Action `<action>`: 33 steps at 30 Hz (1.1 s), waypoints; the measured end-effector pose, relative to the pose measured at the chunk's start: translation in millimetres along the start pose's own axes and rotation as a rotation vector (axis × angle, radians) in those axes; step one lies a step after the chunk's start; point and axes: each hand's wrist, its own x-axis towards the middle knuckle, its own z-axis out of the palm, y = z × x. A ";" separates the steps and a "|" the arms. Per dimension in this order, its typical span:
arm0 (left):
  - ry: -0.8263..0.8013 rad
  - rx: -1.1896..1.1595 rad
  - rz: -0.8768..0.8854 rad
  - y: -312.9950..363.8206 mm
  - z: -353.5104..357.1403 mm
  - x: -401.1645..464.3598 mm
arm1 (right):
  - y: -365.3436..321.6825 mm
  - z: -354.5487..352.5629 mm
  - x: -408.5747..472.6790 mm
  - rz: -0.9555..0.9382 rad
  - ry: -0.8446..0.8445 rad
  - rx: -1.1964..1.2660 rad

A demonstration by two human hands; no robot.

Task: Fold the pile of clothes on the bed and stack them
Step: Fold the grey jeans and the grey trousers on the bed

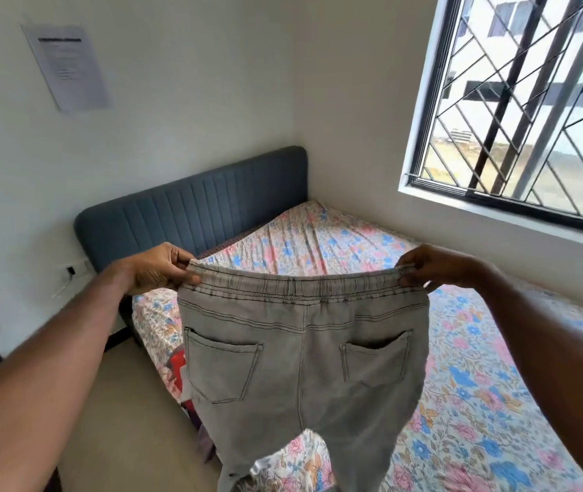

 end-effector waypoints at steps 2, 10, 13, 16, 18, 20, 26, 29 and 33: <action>0.214 0.180 0.031 -8.0 2.9 34.8 | 11.4 1.7 43.3 -0.056 0.104 -0.177; 0.985 0.404 0.300 57.7 -31.2 145.6 | -42.7 -55.3 182.4 -0.135 0.748 -0.079; 1.100 0.481 0.466 127.3 -77.6 140.5 | -102.9 -116.4 178.2 -0.275 0.931 -0.078; 1.201 0.465 0.597 190.8 -103.5 119.5 | -142.5 -172.8 163.3 -0.451 1.030 -0.021; 1.241 0.440 0.666 222.1 -104.7 99.5 | -147.3 -205.3 156.5 -0.525 1.009 -0.017; 1.226 0.434 0.679 230.7 -97.2 81.3 | -144.8 -217.3 137.6 -0.545 0.994 -0.020; 1.015 0.424 0.671 159.3 -10.5 24.9 | -94.8 -135.9 25.1 -0.476 0.997 0.003; 0.884 0.418 0.607 79.1 50.6 1.0 | -41.7 -71.8 -29.1 -0.327 0.789 -0.024; 0.712 0.424 0.430 -42.8 151.2 -23.0 | 51.3 24.9 -90.8 -0.108 0.606 -0.103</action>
